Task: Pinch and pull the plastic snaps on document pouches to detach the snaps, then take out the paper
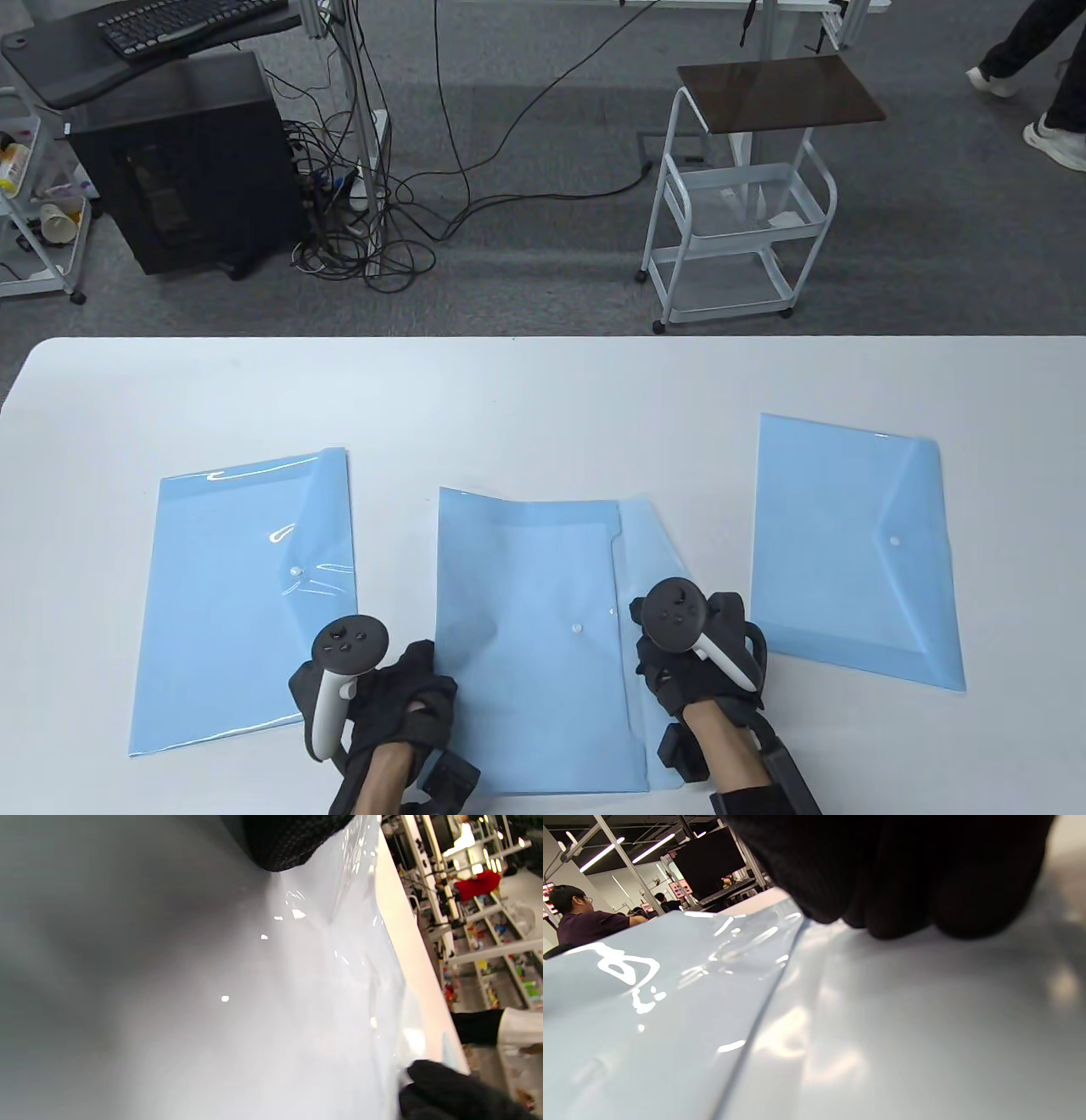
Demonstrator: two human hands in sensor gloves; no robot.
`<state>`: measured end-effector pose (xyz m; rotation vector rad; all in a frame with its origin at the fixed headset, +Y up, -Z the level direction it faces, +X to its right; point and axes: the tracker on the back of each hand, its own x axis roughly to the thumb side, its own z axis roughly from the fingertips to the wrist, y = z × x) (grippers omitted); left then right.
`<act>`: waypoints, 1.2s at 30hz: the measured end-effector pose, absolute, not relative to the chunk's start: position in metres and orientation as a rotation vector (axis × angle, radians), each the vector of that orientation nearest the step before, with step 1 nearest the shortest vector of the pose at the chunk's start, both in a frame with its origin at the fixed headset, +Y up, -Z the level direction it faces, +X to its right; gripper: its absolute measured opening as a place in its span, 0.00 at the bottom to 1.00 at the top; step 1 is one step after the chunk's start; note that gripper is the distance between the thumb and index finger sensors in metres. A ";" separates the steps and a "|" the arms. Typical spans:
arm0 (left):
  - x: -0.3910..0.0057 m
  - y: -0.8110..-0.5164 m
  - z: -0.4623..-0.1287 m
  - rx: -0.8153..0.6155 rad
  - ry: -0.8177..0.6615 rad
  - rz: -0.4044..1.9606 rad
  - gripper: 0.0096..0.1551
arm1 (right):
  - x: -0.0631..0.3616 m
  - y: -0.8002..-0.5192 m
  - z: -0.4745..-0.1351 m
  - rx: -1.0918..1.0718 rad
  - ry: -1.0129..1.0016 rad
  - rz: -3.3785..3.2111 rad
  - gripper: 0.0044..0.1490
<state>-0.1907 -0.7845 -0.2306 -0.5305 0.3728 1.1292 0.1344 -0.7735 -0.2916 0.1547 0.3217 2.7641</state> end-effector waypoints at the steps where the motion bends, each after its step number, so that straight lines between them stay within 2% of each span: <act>1: -0.192 -0.785 -0.230 -0.539 0.372 1.174 0.30 | 0.135 -0.774 -0.292 0.157 0.310 2.783 0.31; 5: -0.192 -0.785 -0.229 -0.562 0.354 1.274 0.29 | 0.134 -0.777 -0.292 0.159 0.296 2.837 0.31; 13: -0.189 -0.785 -0.229 -0.576 0.334 1.287 0.29 | 0.131 -0.780 -0.292 0.161 0.284 2.831 0.32; 23: -0.192 -0.787 -0.227 -0.567 0.362 1.233 0.30 | 0.155 -0.782 -0.291 0.106 0.388 2.225 0.31; 27: -0.190 -0.788 -0.227 -0.574 0.359 1.227 0.30 | 0.158 -0.787 -0.290 0.121 0.450 2.015 0.35; 33: -0.192 -0.789 -0.227 -0.565 0.361 1.232 0.29 | 0.157 -0.788 -0.288 0.140 0.523 1.912 0.48; 36: -0.189 -0.790 -0.226 -0.588 0.344 1.296 0.29 | 0.150 -0.791 -0.287 0.132 0.550 1.830 0.44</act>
